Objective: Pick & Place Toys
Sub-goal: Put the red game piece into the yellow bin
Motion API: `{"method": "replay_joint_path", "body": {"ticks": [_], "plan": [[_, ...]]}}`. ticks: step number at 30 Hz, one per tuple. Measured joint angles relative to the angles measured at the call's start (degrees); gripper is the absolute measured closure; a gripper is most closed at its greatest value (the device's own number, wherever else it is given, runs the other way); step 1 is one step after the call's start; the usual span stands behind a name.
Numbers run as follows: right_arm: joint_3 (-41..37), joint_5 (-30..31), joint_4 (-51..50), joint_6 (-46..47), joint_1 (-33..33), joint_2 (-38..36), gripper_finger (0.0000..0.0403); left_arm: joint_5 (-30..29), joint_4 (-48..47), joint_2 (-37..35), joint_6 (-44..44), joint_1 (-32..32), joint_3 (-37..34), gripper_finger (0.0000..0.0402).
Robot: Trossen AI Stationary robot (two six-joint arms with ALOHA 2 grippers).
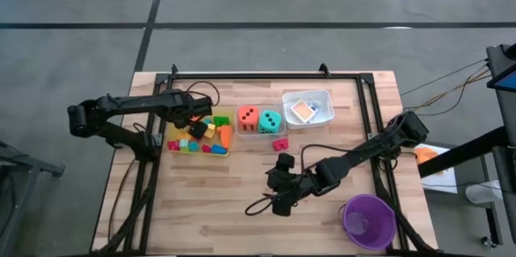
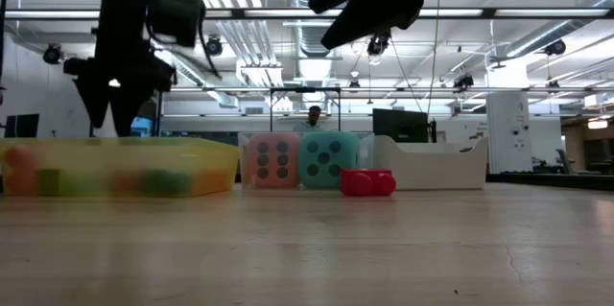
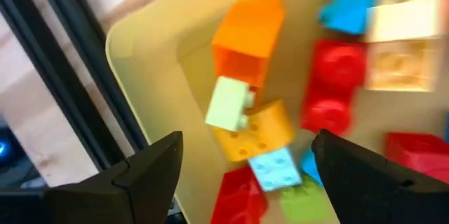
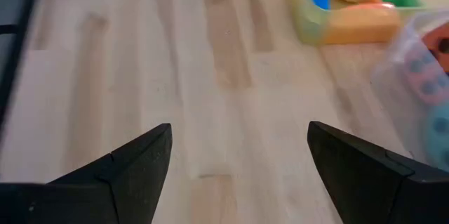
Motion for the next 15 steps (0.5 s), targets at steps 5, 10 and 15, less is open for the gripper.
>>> {"method": "replay_joint_path", "body": {"ticks": [5, 10, 15], "plan": [[0.0, 5.4, -5.7, 3.6, -0.4, 0.0, 0.0076, -2.2, -0.3, -3.9, -1.9, -7.2, 2.9, 0.0090], [0.0, 6.2, -11.9, 10.3, -1.5, 0.0, 0.0076, -7.5, 1.6, -7.2, -10.7, -19.4, 3.2, 0.0090], [0.0, 9.3, -12.7, 17.0, -2.7, 0.0, 0.0076, -9.5, 7.3, -7.8, -25.0, -30.6, 2.4, 0.0090]]}}
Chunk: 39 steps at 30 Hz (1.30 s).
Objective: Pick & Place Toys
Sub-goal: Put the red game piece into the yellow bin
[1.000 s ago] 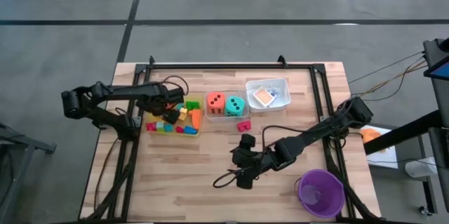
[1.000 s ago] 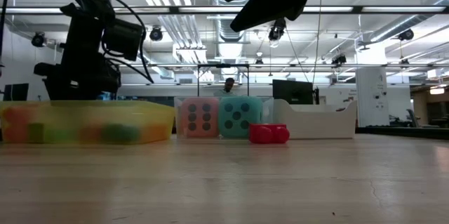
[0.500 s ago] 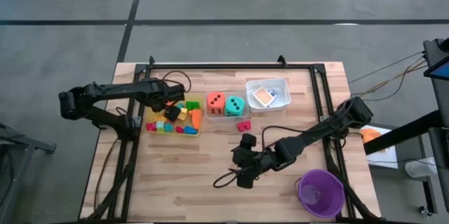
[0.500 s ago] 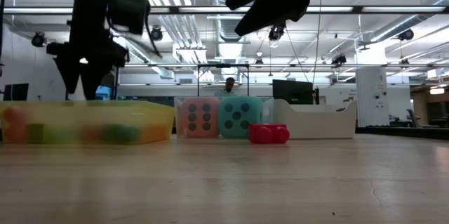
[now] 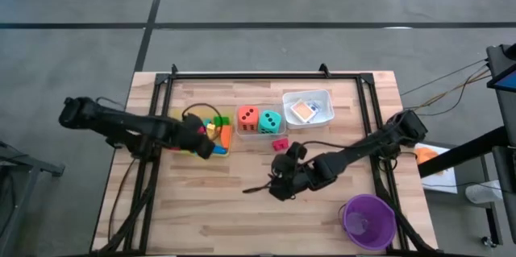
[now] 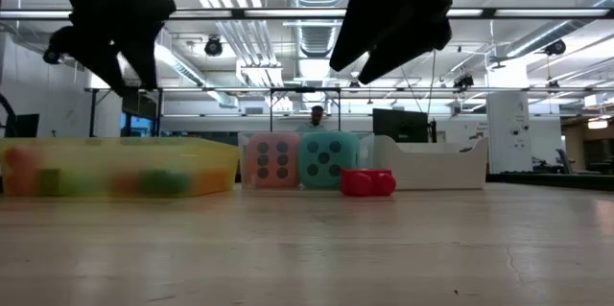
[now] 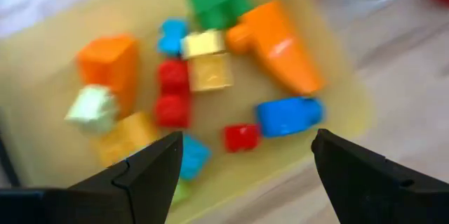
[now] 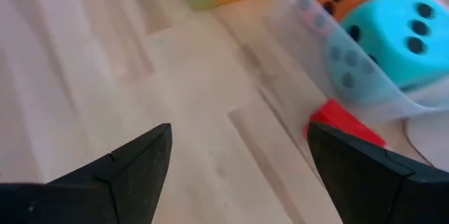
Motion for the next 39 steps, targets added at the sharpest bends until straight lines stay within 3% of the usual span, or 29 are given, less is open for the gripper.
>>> {"method": "replay_joint_path", "body": {"ticks": [14, 18, 22, 25, 30, 39], "plan": [[-0.8, 2.6, -9.7, 18.0, -5.9, 4.3, 0.0076, -22.0, 15.3, 0.0, -1.5, -20.1, -0.5, 0.0090], [-0.9, 1.4, -8.5, 3.2, -9.2, 4.9, 0.0076, -22.5, 16.4, -0.1, 1.9, -20.7, -0.7, 0.0090], [-0.9, -6.8, -8.2, -17.1, -11.3, 4.0, 0.0076, -22.5, 15.8, -0.1, 4.2, -20.7, -1.2, 0.0090], [-0.8, -13.0, -8.7, -27.2, -12.8, 3.3, 0.0076, -22.5, 15.8, -0.1, 5.6, -20.7, -1.8, 0.0090], [-0.9, -15.7, -8.9, -34.4, -14.6, 4.1, 0.0076, -21.8, 15.8, -0.1, 6.3, -20.7, -1.9, 0.0090], [-1.7, -18.2, -8.6, -35.0, -17.8, 4.6, 0.0076, -20.7, 15.7, -0.1, 6.5, -20.7, -1.9, 0.0090]]}}
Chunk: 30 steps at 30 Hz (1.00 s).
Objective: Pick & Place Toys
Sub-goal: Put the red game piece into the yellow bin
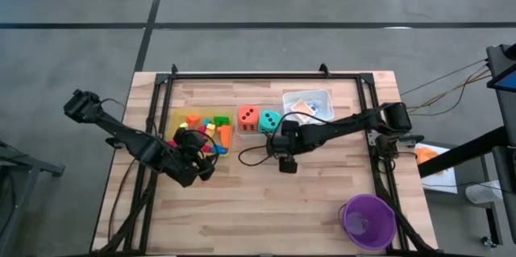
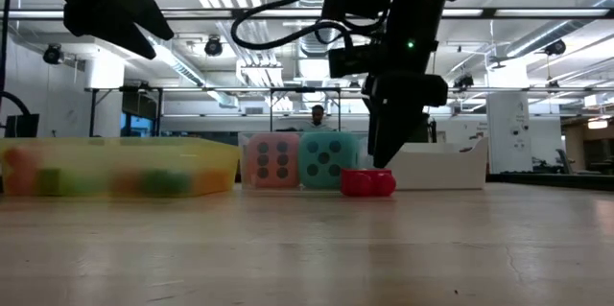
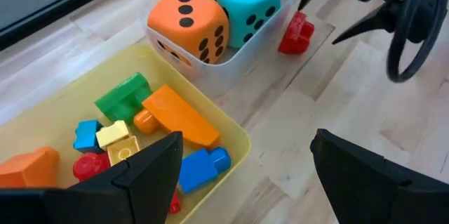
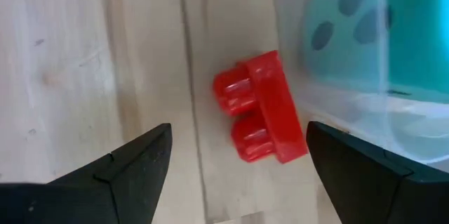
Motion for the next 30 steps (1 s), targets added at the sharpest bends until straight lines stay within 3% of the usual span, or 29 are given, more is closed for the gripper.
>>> {"method": "replay_joint_path", "body": {"ticks": [16, 30], "plan": [[-1.9, -8.0, 1.4, -2.5, -6.4, 0.0, 0.0076, 0.0, 0.0, 0.0, 0.0, 0.0, 0.0, 0.0090], [-5.3, -8.0, 6.9, -2.6, -6.2, 0.2, 0.0076, 0.0, 0.0, 0.0, 0.0, 0.0, 0.0, 0.0090]]}}
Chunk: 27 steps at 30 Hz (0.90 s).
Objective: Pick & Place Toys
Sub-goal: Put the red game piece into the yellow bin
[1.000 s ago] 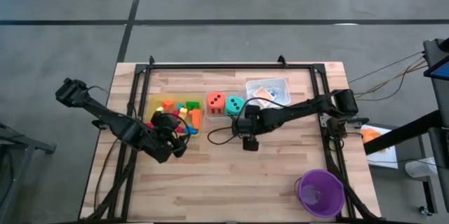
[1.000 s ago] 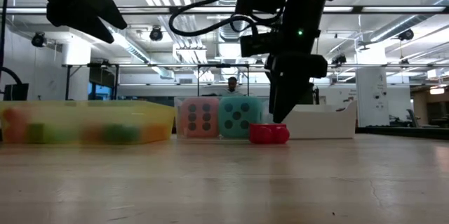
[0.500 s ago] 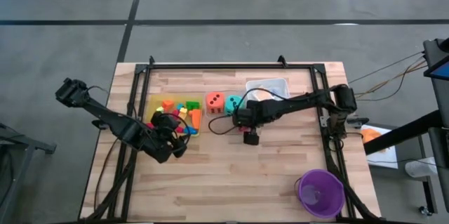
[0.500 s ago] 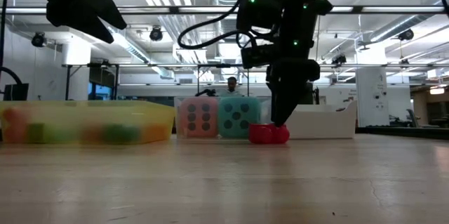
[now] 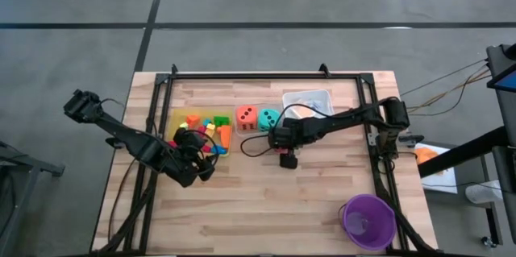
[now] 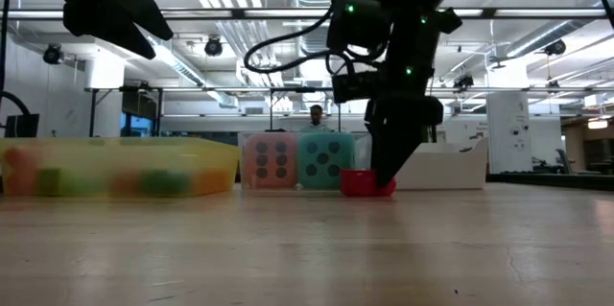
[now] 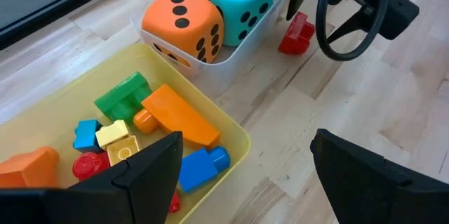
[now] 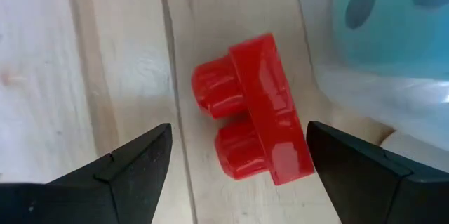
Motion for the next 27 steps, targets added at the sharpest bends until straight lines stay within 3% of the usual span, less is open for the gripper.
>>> {"method": "replay_joint_path", "body": {"ticks": [19, 22, 27], "plan": [[-2.8, 2.0, 5.4, 1.2, 0.0, 0.1, 0.0081, 0.0, 0.0, 0.0, 0.0, 0.0, 0.0, 0.0090], [-3.4, 2.0, 5.5, 1.5, 0.0, 0.1, 0.0114, 0.0, 0.0, 0.0, 0.0, 0.0, 0.0, 0.0090], [-4.0, 1.7, 6.1, 1.7, 0.0, 0.1, 0.0206, 0.0, 0.0, 0.0, 0.0, 0.0, 0.0, 0.0090]]}}
